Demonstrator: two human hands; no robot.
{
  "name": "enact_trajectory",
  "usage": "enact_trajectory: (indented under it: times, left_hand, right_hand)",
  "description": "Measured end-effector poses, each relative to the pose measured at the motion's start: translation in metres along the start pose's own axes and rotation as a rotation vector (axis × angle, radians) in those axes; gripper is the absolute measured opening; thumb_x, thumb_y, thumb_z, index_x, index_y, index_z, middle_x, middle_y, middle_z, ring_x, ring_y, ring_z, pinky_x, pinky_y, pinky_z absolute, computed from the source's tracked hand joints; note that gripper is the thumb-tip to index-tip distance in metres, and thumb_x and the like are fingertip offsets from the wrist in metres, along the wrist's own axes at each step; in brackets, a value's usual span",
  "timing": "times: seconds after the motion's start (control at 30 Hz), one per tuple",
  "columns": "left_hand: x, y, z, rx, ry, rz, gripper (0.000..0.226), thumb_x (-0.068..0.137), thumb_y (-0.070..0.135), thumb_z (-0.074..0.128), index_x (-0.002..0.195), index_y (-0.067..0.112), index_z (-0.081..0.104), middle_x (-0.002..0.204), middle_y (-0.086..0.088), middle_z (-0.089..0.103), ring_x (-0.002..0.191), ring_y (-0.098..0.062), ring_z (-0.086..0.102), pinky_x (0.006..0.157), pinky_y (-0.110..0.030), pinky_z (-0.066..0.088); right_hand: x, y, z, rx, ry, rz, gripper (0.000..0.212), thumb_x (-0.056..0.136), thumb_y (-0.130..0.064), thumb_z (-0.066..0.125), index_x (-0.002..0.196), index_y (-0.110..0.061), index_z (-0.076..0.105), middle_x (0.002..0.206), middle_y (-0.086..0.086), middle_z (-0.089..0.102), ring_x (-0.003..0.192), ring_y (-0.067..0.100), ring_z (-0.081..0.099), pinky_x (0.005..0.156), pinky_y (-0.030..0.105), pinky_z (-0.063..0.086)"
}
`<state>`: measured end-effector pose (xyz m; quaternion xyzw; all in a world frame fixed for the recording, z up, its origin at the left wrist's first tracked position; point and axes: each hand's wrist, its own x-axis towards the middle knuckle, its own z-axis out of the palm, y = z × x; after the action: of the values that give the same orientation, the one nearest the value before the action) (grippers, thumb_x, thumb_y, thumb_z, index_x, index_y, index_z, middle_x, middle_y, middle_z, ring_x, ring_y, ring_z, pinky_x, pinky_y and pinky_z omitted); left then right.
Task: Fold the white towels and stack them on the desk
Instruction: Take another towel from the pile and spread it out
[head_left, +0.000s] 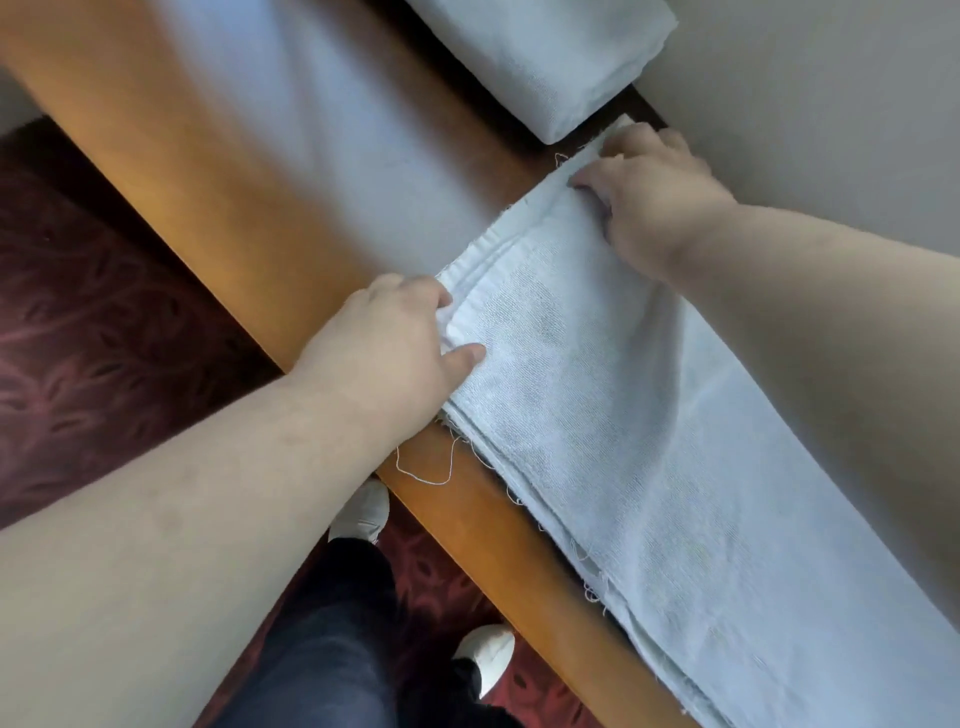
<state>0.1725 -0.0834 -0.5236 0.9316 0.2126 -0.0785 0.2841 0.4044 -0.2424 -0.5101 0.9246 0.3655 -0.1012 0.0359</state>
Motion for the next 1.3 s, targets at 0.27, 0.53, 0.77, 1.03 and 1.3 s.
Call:
enact_trajectory:
  times: [0.27,0.53,0.77,1.03,1.3]
  left_hand:
    - [-0.01,0.008,0.0,-0.132,0.107,0.008,0.016,0.088,0.038,0.056,0.085,0.031,0.043,0.079,0.011,0.047,0.073,-0.018,0.049,0.054,-0.03,0.03]
    - [0.009,-0.005,-0.024,-0.158,0.12,-0.225,0.007,0.09,0.024,0.046,0.095,0.026,0.04,0.073,0.001,0.053,0.061,-0.017,0.05,0.049,-0.03,0.026]
    - [0.014,0.0,-0.02,0.267,0.182,-0.153,0.059,0.084,0.029,0.066,0.135,0.022,0.037,0.125,-0.012,0.048,0.107,-0.034,0.05,0.084,-0.043,0.043]
    - [0.003,0.04,0.038,0.377,-0.148,0.382,0.062,0.1,0.036,0.031,0.156,0.034,0.004,0.165,0.002,-0.002,0.151,-0.024,-0.008,0.119,-0.055,-0.004]
    - [0.039,0.081,0.035,0.413,-0.054,0.45,0.056,0.087,0.02,0.049,0.141,0.016,0.039,0.146,-0.008,0.037,0.14,-0.029,0.028,0.117,-0.053,0.014]
  right_hand:
    - [0.014,0.007,-0.017,-0.055,0.087,-0.136,0.016,0.077,-0.028,0.061,0.085,-0.022,0.048,0.091,-0.002,0.049,0.077,0.031,0.049,0.063,0.035,0.04]
    - [0.033,-0.007,-0.004,0.122,0.074,0.046,0.032,0.088,-0.03,0.055,0.117,-0.018,0.052,0.12,0.01,0.053,0.095,0.034,0.055,0.075,0.032,0.037]
    - [-0.005,-0.028,0.014,0.58,0.28,0.274,0.061,0.089,-0.036,0.062,0.144,-0.033,0.036,0.163,-0.005,0.013,0.129,0.015,0.047,0.101,0.03,0.042]
    - [-0.128,-0.052,0.056,0.359,0.134,0.476,0.064,0.102,-0.046,0.036,0.157,-0.021,0.019,0.167,0.005,0.011,0.153,0.021,0.001,0.123,0.05,0.001]
    - [-0.148,-0.047,0.062,0.53,0.136,0.509,0.056,0.103,-0.031,0.037,0.157,-0.021,0.025,0.166,0.003,0.016,0.153,0.018,0.005,0.123,0.038,-0.001]
